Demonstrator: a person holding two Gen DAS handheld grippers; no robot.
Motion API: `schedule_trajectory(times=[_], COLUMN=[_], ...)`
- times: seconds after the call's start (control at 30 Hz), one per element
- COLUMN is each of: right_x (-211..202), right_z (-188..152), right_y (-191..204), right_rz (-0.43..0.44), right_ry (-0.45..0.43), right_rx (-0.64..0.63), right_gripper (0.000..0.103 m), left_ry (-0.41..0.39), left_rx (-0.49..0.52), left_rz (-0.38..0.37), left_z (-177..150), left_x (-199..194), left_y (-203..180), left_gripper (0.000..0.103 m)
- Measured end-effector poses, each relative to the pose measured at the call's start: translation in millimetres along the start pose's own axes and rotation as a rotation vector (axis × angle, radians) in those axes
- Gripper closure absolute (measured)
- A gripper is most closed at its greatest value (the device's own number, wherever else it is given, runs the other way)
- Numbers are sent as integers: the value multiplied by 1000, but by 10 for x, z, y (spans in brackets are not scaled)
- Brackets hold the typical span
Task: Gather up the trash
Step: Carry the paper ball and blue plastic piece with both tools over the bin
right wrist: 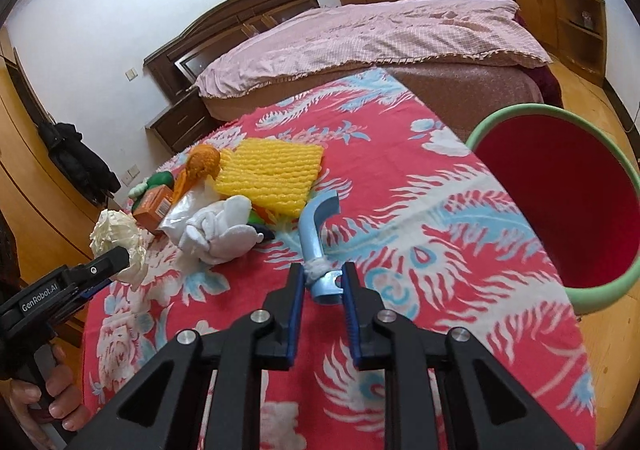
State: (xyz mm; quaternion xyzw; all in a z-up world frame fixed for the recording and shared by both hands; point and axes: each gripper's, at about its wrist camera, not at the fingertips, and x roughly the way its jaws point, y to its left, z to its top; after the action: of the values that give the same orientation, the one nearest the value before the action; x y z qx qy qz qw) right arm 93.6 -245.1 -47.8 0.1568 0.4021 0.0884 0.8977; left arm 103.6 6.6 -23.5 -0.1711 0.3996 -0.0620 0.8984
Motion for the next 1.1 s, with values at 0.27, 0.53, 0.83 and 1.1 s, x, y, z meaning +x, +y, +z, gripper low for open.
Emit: schedule_trajectory(times=[0.27, 0.53, 0.83, 1.1], right_x=[-364, -608, -806, -887], right_z=[-72, -93, -82, -8], right_y=[-136, -346, -733, -1168], right_rz=[10, -7, -39, -90], right_ry=[-66, -114, -155, -183], right_rx=[43, 86, 158, 236], right_gripper=[82, 82, 82, 82], left_ry=[2, 11, 48, 104], left_rx=[47, 112, 218, 303], left_rz=[-42, -71, -107, -141], left_z=[-78, -129, -163, -200], left_x=[-149, -189, -56, 227], left_y=[-254, -572, -1075, -1559], left_gripper=[65, 65, 65, 65])
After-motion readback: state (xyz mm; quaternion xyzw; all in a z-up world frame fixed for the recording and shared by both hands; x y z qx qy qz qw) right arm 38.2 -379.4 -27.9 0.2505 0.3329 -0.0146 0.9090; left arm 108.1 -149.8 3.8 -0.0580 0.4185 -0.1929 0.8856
